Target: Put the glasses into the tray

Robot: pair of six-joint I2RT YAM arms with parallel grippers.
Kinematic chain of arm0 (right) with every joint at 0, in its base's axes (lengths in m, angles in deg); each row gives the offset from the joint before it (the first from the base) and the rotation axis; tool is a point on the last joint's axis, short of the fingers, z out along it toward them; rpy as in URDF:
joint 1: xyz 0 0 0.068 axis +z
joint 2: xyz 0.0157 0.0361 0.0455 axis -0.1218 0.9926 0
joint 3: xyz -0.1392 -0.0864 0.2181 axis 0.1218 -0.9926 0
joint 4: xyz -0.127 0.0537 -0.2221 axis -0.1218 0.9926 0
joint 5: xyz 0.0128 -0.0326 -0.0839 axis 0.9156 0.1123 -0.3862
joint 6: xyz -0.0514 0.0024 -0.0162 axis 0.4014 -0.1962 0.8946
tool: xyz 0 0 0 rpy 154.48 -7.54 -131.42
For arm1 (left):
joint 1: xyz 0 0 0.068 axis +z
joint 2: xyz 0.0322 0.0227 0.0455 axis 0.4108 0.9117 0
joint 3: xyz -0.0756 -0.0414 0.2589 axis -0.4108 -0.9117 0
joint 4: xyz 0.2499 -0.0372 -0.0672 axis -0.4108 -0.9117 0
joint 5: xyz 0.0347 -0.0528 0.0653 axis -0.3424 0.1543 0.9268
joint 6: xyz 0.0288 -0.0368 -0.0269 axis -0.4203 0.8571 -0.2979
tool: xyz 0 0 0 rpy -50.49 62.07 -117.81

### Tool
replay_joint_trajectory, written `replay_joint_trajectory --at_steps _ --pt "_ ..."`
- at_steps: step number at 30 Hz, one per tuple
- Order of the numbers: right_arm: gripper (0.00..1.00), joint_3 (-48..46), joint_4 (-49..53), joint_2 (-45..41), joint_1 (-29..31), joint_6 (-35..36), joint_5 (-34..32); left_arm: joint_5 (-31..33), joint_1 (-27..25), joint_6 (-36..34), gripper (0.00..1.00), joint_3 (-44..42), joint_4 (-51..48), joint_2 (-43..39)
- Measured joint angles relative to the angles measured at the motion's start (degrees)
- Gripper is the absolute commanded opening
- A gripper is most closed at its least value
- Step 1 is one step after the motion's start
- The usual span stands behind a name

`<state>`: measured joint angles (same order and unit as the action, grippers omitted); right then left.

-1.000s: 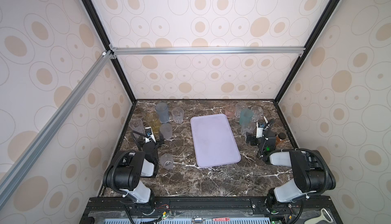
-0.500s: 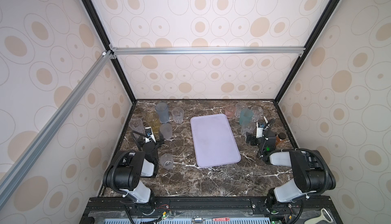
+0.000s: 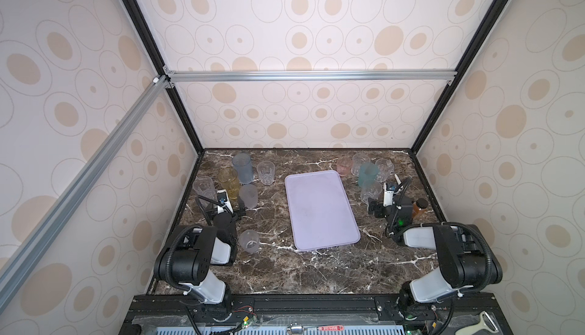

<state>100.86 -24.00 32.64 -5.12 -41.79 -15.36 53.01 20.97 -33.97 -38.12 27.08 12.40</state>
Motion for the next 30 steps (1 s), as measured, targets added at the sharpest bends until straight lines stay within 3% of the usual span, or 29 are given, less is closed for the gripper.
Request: replay_joint_trajectory --at_steps 6,9,18,24,30 --pt "0.99 0.0 0.0 0.0 0.0 0.0 -0.3 -0.1 0.0 0.0 0.99 0.0 0.0 0.0" --pt "0.99 0.0 0.8 -0.7 0.4 -0.5 -3.7 -0.3 0.0 0.0 0.99 -0.2 0.5 0.0" --pt "0.99 4.6 14.3 -10.2 0.9 -3.5 -8.7 4.5 -2.0 0.0 0.99 -4.8 1.9 -9.1" --pt "0.99 7.1 24.4 -15.5 2.0 -6.3 -11.2 9.8 -3.7 0.7 0.99 -3.8 -6.1 -18.8" --pt "0.99 15.8 39.2 -22.0 8.0 -9.0 -18.4 17.1 -6.2 5.1 0.99 1.1 -24.7 -30.0"
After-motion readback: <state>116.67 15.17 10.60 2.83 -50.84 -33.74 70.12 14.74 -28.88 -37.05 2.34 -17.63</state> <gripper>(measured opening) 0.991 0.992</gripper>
